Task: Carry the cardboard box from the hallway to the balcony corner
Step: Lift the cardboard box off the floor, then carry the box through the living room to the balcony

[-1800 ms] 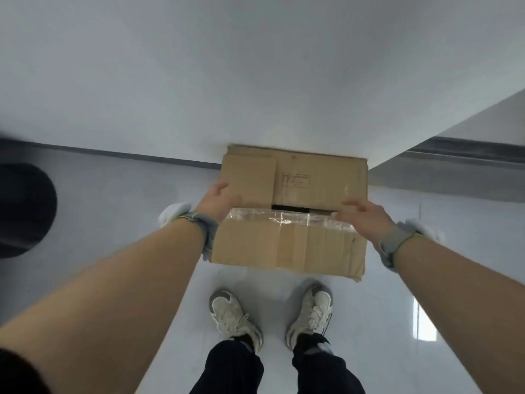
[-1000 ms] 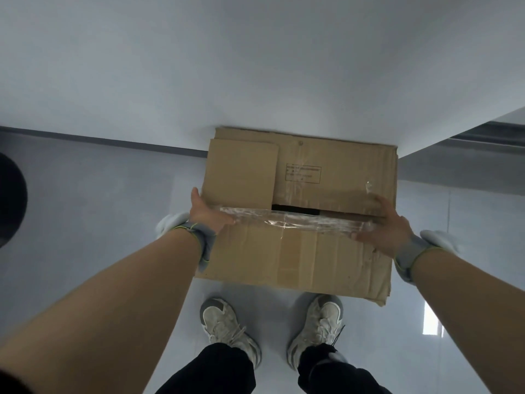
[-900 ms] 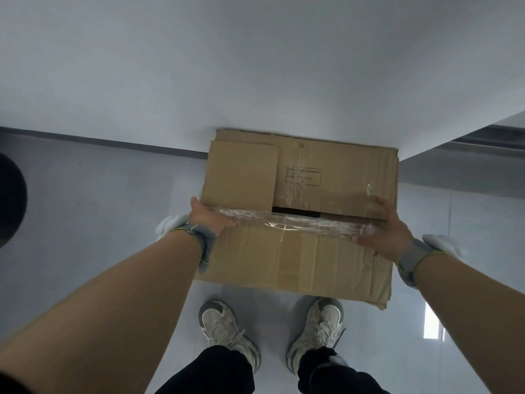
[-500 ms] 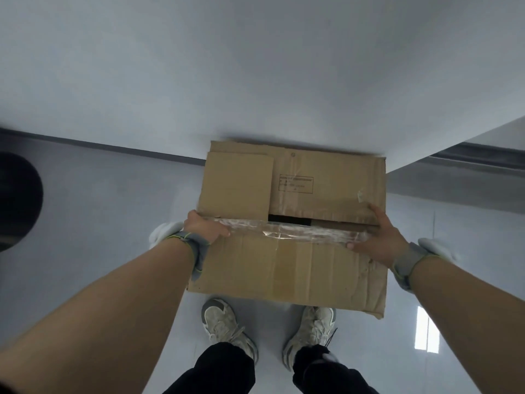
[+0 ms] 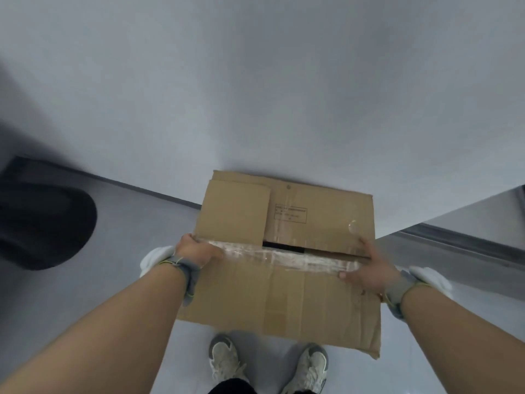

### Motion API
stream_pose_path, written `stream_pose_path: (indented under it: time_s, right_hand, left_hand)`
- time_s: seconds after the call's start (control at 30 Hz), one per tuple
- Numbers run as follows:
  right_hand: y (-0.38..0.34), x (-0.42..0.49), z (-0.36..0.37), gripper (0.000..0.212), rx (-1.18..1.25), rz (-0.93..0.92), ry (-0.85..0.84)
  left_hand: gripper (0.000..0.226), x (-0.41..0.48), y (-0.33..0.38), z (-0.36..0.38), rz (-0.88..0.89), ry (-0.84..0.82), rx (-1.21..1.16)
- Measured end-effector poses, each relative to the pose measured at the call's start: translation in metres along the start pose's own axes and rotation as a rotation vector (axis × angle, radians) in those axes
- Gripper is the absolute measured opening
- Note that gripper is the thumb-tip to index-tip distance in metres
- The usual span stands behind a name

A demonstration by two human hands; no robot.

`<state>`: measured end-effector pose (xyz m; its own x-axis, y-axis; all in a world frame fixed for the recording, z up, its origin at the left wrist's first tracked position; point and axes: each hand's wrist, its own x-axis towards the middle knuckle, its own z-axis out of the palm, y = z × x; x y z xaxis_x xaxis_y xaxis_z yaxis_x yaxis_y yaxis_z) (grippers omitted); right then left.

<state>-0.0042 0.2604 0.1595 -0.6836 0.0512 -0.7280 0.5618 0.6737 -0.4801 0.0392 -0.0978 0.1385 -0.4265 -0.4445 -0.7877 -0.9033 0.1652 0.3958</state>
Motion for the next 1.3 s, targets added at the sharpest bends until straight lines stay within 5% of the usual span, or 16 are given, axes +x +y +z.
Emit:
stream_pose_path:
  time_s: [0.53, 0.9, 1.3]
  right_hand:
    - [-0.201, -0.157, -0.002, 0.107, -0.214, -0.226, -0.090]
    - [-0.269, -0.190, 0.006, 0.089, -0.171, -0.386, -0.197]
    - [-0.302, -0.178, -0.002, 0.087, -0.445, -0.637, -0.347]
  left_hand:
    - [0.089, -0.153, -0.010, -0.211, 0.003, 0.194, -0.265]
    - [0.108, -0.206, -0.063, -0.244, -0.117, 0.352, -0.418]
    - [0.042, -0.293, -0.089, -0.171, -0.300, 0.492, -0.718]
